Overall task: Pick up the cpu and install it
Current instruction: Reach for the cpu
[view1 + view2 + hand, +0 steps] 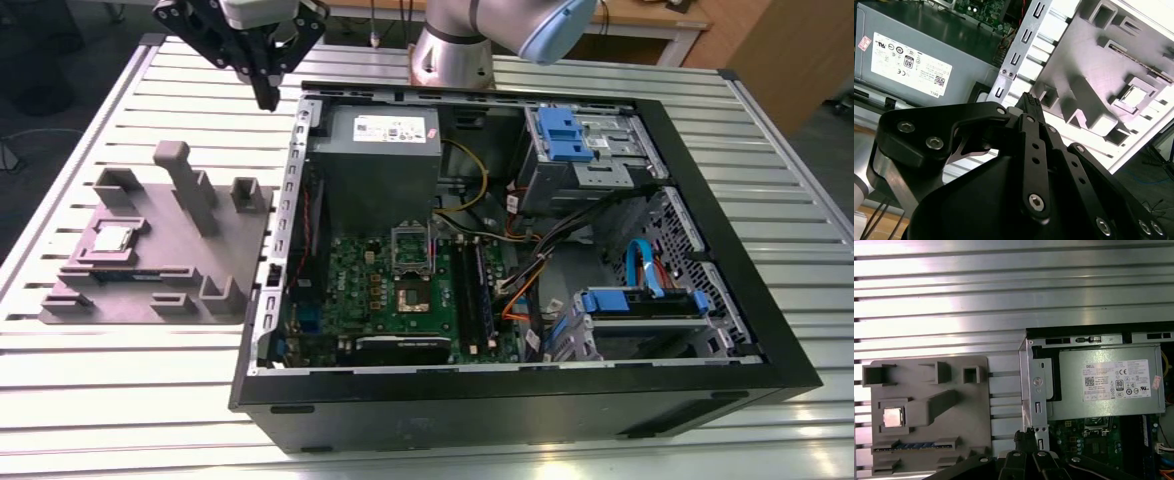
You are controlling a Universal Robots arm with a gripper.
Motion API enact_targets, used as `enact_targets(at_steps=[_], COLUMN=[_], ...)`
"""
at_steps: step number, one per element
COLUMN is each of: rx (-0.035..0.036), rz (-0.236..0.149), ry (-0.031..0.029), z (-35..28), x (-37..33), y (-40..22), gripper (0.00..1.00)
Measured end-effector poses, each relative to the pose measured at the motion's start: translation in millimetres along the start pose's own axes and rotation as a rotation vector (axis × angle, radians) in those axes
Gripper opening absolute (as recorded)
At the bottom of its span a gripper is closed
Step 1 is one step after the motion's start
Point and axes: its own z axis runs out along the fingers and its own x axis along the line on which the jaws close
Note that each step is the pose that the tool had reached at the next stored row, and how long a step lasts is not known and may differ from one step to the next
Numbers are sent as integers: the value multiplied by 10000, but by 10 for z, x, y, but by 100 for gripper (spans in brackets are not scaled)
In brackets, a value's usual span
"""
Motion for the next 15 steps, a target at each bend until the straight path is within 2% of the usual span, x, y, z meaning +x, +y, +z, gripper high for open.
enact_targets(at_steps=[15], rx=[0], rz=[0], ry=[0], z=[-1], x=[38], y=[-3], gripper=[10])
